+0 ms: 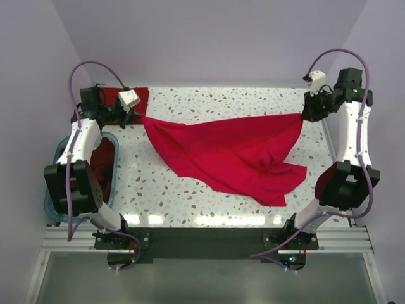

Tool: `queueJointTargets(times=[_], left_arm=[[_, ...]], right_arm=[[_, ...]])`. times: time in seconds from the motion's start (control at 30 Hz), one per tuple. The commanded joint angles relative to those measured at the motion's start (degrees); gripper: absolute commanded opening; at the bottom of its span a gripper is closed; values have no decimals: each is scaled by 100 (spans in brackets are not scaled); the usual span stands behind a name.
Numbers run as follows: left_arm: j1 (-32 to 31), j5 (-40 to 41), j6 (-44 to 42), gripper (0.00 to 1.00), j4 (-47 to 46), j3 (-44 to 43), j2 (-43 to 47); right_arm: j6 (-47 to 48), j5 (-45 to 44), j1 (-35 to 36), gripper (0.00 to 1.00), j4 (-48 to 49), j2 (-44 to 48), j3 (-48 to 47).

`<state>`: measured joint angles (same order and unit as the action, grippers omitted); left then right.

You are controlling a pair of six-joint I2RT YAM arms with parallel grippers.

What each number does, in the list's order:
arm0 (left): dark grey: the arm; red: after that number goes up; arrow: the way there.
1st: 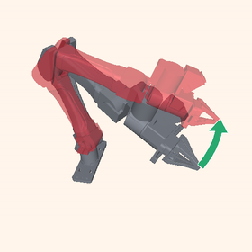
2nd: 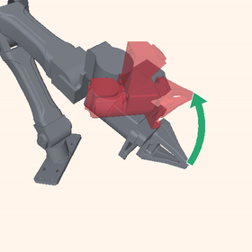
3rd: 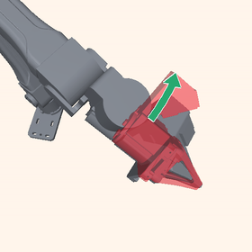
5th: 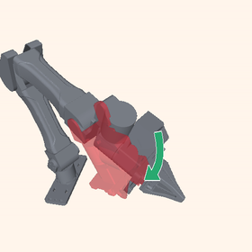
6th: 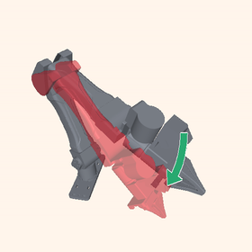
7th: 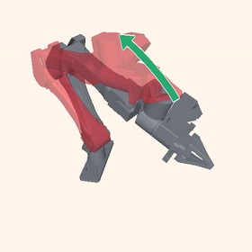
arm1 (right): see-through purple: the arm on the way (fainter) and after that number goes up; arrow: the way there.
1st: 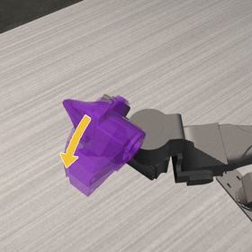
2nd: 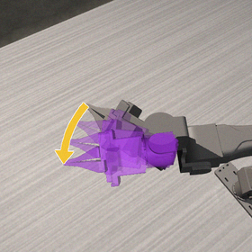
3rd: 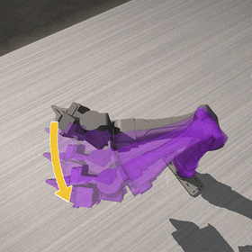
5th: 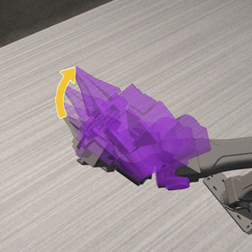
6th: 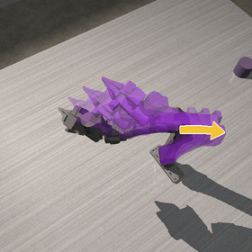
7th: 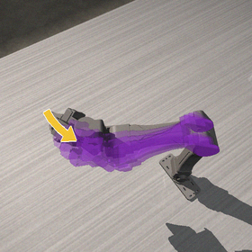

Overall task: Fold and stack the t-shirts
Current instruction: Flatten the tshirt out

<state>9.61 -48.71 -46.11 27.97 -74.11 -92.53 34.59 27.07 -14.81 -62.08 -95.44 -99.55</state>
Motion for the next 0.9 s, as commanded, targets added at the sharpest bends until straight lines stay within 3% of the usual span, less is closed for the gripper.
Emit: queueJointTargets(times=[0.0,0.07,0.1,0.13,0.17,0.2,0.27,0.3,0.33,0.37,0.4,0.43,0.57,0.63,0.77,0.87], left_arm=[[156,-989,-484,0,-548,220,638],[42,-1483,-2037,0,91,230,727],[-37,-1492,-2713,0,1087,134,702],[-116,-1310,-3998,0,1575,90,667],[-230,-1203,-4368,0,2068,89,588],[-214,-1168,-4520,5,2090,115,561],[-118,-1027,-4408,32,1898,203,534],[-47,-983,-4198,36,1322,369,578],[49,-774,-3300,48,856,510,631],[215,-224,-872,52,-1124,1025,849],[243,-218,-848,54,-1144,1030,851],[243,-70,-247,54,-1571,1091,859],[165,-262,1221,56,-1082,1003,745],[-11,10,1866,56,-1023,1074,597],[-520,607,3008,47,-214,898,-53],[-767,1090,3964,44,-151,977,-440]], right_arm=[[-49,342,-285,0,426,113,-661],[30,448,-382,0,355,104,-820],[109,457,-382,0,251,113,-803],[179,448,-382,0,197,131,-690],[310,457,-382,0,101,192,-611],[373,492,-391,0,39,218,-523],[540,598,-383,0,-84,271,-277],[618,650,-382,0,-276,315,-206],[793,781,-374,0,-417,315,-110],[1004,861,-321,0,-862,368,152],[1041,870,-321,0,-867,368,155],[1041,870,-312,0,-902,385,242],[1050,835,-295,0,-841,500,568],[1050,791,-295,0,-849,500,656],[1041,756,-294,0,-823,509,743],[997,747,-295,0,-788,474,735]])
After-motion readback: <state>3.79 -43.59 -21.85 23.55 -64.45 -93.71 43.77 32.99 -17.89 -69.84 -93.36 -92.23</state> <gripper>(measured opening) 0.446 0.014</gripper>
